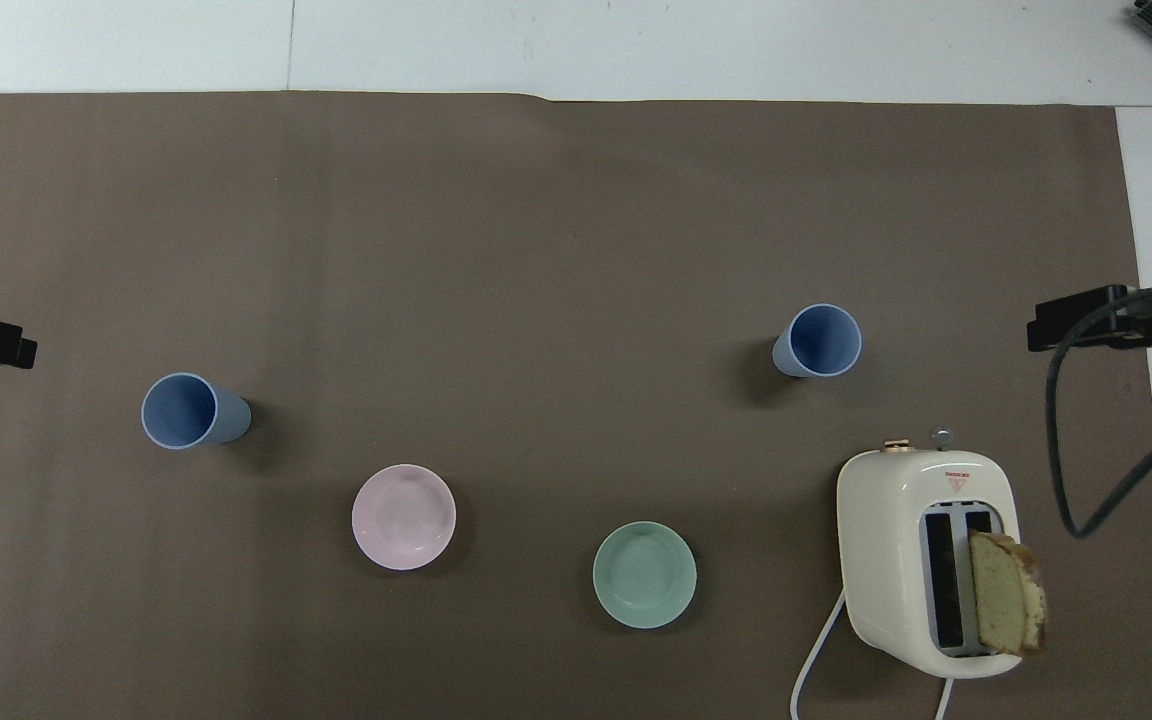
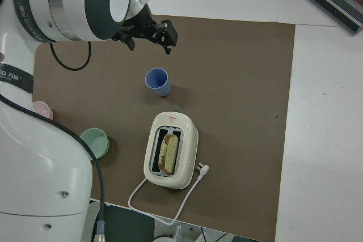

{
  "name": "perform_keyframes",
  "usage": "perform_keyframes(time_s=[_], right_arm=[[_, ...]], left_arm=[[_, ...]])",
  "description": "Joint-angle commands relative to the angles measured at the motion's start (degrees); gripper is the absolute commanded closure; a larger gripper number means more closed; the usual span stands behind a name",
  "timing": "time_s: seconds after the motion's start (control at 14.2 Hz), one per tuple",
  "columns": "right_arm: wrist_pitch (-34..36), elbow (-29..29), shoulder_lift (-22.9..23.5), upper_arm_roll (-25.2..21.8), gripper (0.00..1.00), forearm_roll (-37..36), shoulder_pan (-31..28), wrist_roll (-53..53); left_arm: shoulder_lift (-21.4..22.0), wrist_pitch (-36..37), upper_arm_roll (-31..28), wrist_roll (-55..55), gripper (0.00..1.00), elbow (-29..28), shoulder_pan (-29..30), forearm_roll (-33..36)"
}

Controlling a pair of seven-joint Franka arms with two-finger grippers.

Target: Stack blue cups with both arms

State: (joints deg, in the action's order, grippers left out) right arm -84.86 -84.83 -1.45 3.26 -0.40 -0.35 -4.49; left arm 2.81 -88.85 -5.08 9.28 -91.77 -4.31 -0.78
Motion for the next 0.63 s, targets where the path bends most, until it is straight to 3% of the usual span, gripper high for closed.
perform_keyframes(time_s=[0.0,0.56], right_arm=[[-1.01,-0.69,-0.31,0.08,0.00,0.31,-0.44,-0.43],[-1.01,-0.69,-0.31,0.08,0.00,0.31,-0.44,-0.43]], left_arm=[[0.71,0.43,0.42,0.91,0.00,-0.34,0.80,-0.54],[1.76,-1.15,0.42,0.91,0.00,-2.36,0.88,-0.63]])
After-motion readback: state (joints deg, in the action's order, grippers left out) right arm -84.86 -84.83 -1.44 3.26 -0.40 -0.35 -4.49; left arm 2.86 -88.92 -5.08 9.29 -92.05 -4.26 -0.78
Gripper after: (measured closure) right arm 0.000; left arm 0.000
